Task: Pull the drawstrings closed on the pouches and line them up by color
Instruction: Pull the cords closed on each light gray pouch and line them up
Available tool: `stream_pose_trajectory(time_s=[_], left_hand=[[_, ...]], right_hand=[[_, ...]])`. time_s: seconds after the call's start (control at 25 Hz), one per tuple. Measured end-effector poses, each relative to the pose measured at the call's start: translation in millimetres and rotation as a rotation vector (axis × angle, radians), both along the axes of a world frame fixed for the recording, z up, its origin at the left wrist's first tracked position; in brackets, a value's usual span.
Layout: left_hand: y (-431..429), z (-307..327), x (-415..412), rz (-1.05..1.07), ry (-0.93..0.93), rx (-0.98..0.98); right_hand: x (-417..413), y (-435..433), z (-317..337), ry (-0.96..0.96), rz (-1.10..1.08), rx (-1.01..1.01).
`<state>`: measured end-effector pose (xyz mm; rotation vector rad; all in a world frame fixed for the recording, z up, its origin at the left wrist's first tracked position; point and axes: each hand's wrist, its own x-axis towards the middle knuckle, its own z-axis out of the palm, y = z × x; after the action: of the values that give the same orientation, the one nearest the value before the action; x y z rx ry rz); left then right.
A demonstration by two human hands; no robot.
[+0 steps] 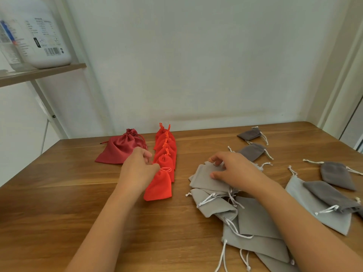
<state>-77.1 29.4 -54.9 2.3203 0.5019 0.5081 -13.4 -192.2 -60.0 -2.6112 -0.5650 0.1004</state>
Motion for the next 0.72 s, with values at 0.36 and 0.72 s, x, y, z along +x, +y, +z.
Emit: stream_pose_trajectory(time_s=[0.36, 0.72], left_hand=[[-82, -25, -11, -0.889, 0.129, 0.226], [-99, -13, 6, -0.760, 0.125, 0.529]], right_hand=[[27, -28, -5, -0.052, -0.212, 0.104], [42, -52, -12, 0.025, -0.352, 0.010]])
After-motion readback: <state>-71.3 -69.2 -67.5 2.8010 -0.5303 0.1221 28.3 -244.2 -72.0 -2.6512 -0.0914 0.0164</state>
